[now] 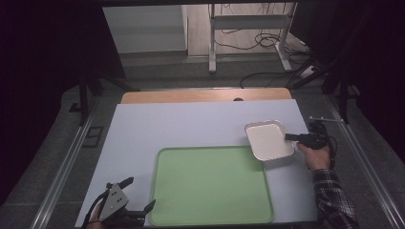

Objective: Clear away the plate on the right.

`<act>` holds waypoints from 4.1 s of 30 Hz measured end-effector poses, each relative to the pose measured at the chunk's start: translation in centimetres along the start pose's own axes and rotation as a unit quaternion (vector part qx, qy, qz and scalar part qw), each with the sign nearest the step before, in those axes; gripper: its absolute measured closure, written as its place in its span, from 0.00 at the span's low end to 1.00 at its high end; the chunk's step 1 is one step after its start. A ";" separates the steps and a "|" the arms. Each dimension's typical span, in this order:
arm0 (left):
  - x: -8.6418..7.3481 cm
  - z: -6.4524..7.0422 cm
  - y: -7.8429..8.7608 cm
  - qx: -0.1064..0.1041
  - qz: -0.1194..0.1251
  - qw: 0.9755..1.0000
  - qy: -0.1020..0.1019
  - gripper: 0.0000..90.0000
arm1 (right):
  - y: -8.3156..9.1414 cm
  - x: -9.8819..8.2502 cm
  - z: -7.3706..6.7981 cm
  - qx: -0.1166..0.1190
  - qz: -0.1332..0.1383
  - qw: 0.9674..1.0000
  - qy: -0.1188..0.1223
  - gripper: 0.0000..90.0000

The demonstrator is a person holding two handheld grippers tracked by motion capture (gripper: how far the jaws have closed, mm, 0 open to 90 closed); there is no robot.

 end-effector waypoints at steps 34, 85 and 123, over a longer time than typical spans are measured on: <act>0.0 0.1 -0.1 0.000 -0.002 1.000 -0.002 0.03 | -4.4 -3.7 -10.2 0.081 -0.078 0.991 0.072 0.99; 0.0 0.0 -0.1 -0.001 -0.002 1.000 -0.002 0.03 | -6.2 -7.0 -16.7 0.066 -0.081 0.979 0.175 0.66; 0.0 0.1 -0.1 0.000 -0.003 1.000 -0.006 0.03 | -3.7 -15.2 -22.4 0.115 -0.155 0.910 0.367 1.00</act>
Point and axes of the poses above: each handheld gripper's, and its own axes: y roughly backward along the jaws, x roughly out of its top, z roughly to its right, the point moved 5 cm from there along -y, roughly forward along the jaws, and after that the axes turned 4 degrees about y, right-handed, at the moved point
